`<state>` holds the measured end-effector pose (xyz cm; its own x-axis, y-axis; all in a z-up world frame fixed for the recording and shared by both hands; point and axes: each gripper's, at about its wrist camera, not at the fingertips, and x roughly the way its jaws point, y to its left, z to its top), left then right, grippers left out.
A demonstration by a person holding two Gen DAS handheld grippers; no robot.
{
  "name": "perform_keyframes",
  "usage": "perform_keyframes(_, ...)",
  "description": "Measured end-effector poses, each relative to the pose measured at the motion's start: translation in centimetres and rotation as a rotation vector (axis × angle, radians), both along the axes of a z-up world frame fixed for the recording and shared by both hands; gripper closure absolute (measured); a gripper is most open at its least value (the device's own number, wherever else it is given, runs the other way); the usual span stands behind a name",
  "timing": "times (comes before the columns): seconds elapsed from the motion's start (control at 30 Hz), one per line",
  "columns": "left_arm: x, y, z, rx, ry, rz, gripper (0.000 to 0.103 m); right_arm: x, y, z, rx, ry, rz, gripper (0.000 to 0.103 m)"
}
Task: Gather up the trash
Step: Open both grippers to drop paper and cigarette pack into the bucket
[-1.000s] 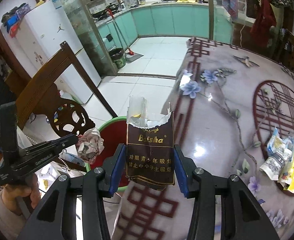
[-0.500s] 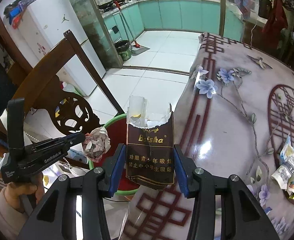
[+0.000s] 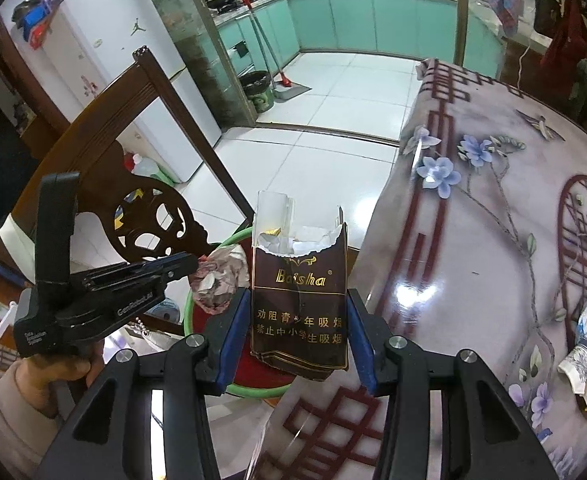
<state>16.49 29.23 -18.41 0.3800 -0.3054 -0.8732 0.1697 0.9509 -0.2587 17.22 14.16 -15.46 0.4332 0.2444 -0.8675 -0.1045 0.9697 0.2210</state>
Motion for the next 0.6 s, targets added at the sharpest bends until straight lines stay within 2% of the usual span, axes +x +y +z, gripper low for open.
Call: perform_keyframes(0.6,0.64,0.45,-0.99,0.014,0.027,0.023,0.099,1.00,0.92,-0.67,-0.009,0.008,0.038,0.058)
